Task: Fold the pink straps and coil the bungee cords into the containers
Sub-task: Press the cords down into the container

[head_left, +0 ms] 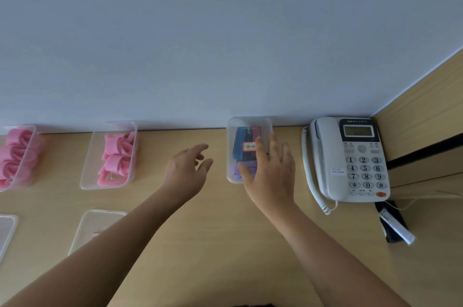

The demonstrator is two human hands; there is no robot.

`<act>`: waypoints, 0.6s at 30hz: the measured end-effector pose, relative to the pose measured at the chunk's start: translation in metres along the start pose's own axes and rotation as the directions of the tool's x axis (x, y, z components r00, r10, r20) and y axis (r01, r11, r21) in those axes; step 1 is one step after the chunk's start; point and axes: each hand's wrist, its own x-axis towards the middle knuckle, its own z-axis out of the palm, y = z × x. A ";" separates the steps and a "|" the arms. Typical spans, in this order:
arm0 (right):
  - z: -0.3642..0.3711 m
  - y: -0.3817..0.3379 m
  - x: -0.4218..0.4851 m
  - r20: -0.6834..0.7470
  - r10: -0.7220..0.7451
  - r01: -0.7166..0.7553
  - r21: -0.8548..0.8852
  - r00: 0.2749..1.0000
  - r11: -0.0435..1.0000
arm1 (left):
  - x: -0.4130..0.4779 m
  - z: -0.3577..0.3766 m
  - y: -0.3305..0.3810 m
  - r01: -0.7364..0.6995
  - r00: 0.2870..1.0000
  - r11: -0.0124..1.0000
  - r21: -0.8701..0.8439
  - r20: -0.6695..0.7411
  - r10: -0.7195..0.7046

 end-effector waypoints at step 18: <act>0.100 -0.279 -0.192 0.277 -0.096 0.114 -0.049 0.956 0.992 | -0.160 -0.165 -0.274 -0.063 0.974 0.979 0.195 -0.200 0.103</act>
